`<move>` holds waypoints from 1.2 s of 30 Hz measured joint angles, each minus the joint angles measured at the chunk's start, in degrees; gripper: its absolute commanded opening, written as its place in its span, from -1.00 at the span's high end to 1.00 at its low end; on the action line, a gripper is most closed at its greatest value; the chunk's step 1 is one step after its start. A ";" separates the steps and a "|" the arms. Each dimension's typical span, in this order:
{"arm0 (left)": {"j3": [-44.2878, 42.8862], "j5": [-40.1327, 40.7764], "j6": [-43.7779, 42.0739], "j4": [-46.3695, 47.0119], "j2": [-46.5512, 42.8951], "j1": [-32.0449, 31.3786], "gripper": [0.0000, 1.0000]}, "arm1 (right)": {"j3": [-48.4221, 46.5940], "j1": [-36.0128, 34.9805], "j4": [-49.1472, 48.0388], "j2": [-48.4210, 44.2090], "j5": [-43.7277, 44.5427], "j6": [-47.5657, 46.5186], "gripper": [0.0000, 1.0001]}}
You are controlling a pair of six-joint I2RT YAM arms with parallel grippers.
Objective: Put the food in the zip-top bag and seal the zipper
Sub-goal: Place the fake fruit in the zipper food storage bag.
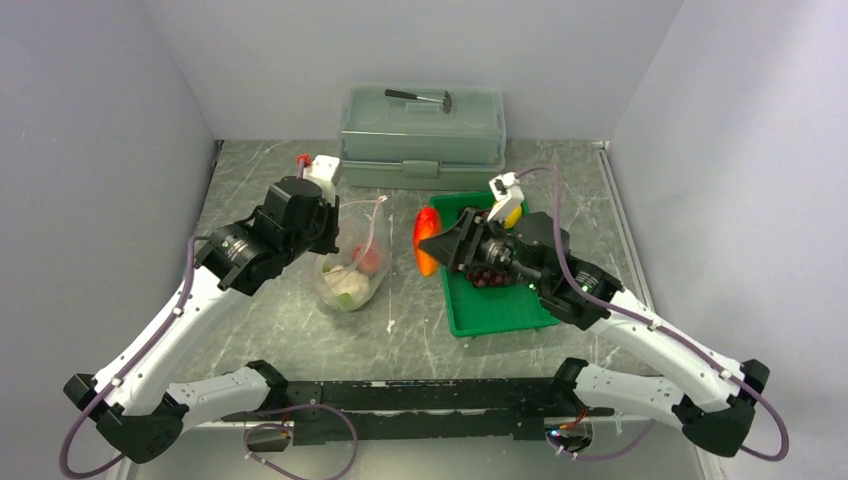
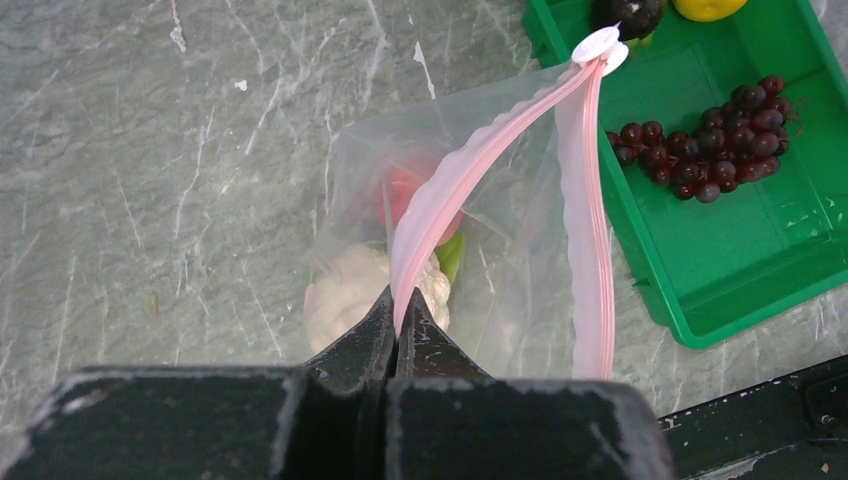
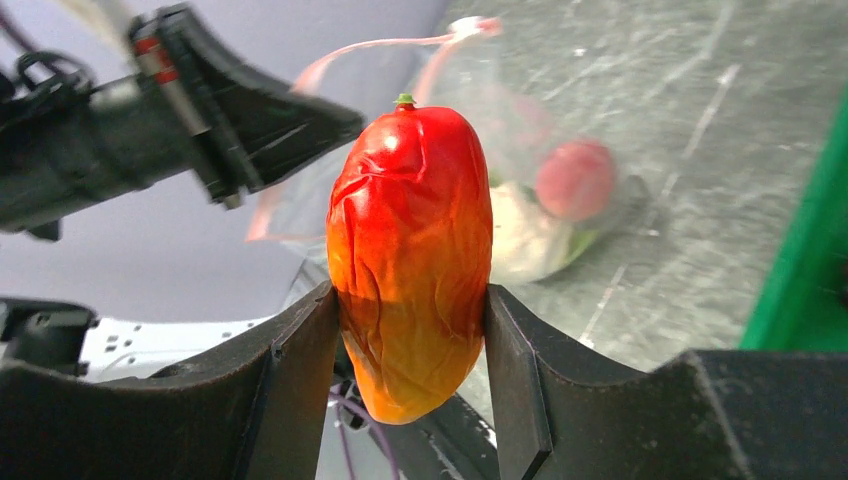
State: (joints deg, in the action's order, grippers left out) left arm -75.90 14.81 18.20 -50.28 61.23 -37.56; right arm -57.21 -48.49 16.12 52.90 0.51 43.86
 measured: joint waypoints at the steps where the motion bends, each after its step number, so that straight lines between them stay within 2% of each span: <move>1: -0.02 -0.02 0.15 0.00 0.09 0.00 1.00 | -0.92 -1.99 -0.70 0.96 0.79 -0.22 0.17; 5: -0.42 0.00 0.87 -0.17 0.52 0.00 1.00 | -3.39 -6.08 -3.43 4.28 2.99 -0.85 0.17; 16: -2.99 0.07 1.20 -1.68 1.62 0.00 1.00 | -7.82 -10.51 -10.25 13.20 8.35 -0.61 0.17; 36: -4.04 0.07 2.56 -2.78 2.40 0.00 1.00 | -14.38 -14.60 -12.96 24.26 17.09 0.09 0.15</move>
State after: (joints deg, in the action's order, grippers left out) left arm -79.94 14.87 20.75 -53.06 63.64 -37.56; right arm -71.59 -63.09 3.16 77.17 17.61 43.94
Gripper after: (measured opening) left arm 0.012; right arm 0.543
